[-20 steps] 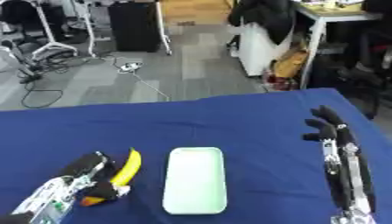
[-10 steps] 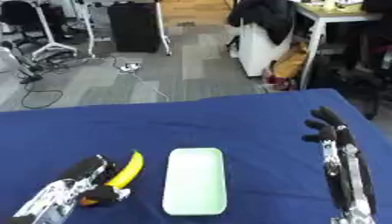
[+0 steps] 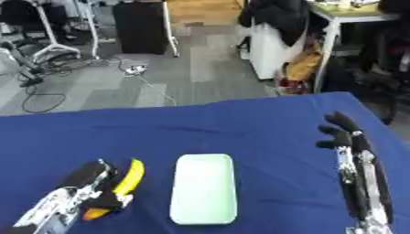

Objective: Pick up objects on the table and place them in the box.

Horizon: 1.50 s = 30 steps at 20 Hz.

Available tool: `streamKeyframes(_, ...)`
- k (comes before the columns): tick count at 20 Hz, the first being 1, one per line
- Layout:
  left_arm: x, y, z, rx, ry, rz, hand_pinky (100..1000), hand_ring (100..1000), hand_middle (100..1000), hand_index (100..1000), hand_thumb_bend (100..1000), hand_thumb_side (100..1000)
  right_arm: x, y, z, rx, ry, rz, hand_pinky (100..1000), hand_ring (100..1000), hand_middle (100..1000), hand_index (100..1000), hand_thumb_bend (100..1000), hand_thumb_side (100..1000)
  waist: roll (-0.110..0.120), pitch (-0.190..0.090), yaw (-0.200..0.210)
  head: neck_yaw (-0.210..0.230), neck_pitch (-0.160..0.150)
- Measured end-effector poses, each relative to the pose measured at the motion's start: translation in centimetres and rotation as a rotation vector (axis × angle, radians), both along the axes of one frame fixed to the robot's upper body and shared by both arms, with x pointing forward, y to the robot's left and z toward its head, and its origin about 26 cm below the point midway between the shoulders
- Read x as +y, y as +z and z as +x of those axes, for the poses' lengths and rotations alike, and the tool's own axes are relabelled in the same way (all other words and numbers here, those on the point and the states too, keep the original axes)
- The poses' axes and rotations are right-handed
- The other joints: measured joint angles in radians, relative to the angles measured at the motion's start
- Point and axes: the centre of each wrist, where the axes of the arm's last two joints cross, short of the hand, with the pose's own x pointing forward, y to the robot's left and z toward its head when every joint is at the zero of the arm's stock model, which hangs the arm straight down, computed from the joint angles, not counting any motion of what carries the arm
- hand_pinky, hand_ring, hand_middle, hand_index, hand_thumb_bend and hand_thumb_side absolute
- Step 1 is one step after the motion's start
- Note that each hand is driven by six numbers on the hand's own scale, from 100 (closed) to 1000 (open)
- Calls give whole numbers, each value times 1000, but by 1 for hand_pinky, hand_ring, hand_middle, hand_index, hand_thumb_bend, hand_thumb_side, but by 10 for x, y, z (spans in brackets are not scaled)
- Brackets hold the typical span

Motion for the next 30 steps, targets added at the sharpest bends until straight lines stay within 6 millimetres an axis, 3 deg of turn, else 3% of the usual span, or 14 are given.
streamKeyframes(21, -2, 3, -1, -49, 13, -31, 339, 148, 222, 377, 117, 403, 0, 0, 0, 0, 0, 0, 643, 780, 815, 920, 100, 873, -1, 0, 0, -1, 0)
streamKeyframes(30, -19, 43, -4, -146, -40, -115, 343, 136, 213, 372, 153, 419, 0, 0, 0, 0, 0, 0, 644, 780, 815, 921, 100, 874, 0, -7, 2, -9, 0)
